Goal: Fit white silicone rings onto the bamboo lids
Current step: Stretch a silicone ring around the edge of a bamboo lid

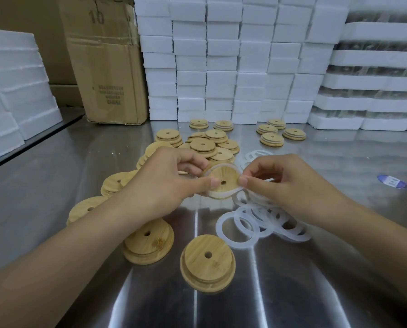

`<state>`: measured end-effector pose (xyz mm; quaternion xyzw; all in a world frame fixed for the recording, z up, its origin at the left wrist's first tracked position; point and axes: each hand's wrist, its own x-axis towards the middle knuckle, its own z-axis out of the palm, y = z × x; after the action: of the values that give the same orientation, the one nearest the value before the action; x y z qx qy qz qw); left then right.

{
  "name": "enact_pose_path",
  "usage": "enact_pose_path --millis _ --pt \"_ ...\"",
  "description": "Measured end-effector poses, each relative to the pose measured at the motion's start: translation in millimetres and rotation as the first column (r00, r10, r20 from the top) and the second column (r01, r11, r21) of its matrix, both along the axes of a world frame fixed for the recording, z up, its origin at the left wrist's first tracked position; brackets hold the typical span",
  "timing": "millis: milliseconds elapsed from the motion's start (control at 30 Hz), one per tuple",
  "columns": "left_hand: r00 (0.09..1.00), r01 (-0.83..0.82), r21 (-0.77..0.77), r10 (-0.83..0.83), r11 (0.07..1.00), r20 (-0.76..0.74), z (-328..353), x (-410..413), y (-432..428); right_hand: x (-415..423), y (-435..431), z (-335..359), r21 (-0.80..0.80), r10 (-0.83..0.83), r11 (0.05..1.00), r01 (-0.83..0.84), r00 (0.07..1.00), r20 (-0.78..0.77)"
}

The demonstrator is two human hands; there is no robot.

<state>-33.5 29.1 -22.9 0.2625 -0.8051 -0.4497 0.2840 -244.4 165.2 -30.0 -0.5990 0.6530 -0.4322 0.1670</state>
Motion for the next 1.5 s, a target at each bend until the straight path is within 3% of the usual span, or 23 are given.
enact_pose_path --millis 100,167,267,400,667,833,1100,1200,1500 --pt "0.998 -0.005 0.052 0.008 0.999 -0.059 1.9 -0.5 2.2 3.4 -0.7 3.6 -0.023 0.008 1.000 -0.005 0.988 0.157" --pt "0.999 0.015 0.041 -0.014 0.999 -0.044 2.9 -0.1 4.2 6.7 0.3 5.2 -0.050 0.005 0.999 0.003 0.986 0.166" --pt "0.998 0.055 -0.034 -0.055 0.998 0.010 2.1 -0.9 9.0 14.3 3.9 7.5 -0.089 0.004 0.996 0.002 0.998 0.067" --pt "0.990 0.136 -0.046 -0.137 0.990 -0.027 0.9 -2.7 16.9 26.9 8.4 12.5 -0.151 -0.007 0.989 -0.002 0.998 -0.058" --pt "0.994 0.034 -0.065 -0.040 0.997 -0.105 3.8 -2.7 16.2 32.0 12.1 16.2 -0.143 -0.098 0.987 0.070 0.976 -0.197" --pt "0.994 0.045 -0.049 -0.050 0.998 -0.100 4.4 -2.9 16.8 30.8 11.1 18.6 -0.151 -0.117 0.984 0.093 0.981 -0.157" --pt "0.990 0.111 -0.034 -0.114 0.993 -0.088 6.8 -2.7 15.4 13.8 10.9 28.9 0.010 -0.068 0.998 0.068 0.997 0.048" --pt "0.992 0.104 -0.001 -0.104 0.995 -0.077 5.4 -2.0 15.5 12.3 9.9 25.6 0.044 -0.030 0.999 0.028 0.998 0.052" --pt "0.988 0.052 0.165 -0.027 0.985 -0.150 3.7 -2.9 14.8 19.4 7.3 15.2 -0.057 -0.011 0.998 0.012 1.000 0.026"
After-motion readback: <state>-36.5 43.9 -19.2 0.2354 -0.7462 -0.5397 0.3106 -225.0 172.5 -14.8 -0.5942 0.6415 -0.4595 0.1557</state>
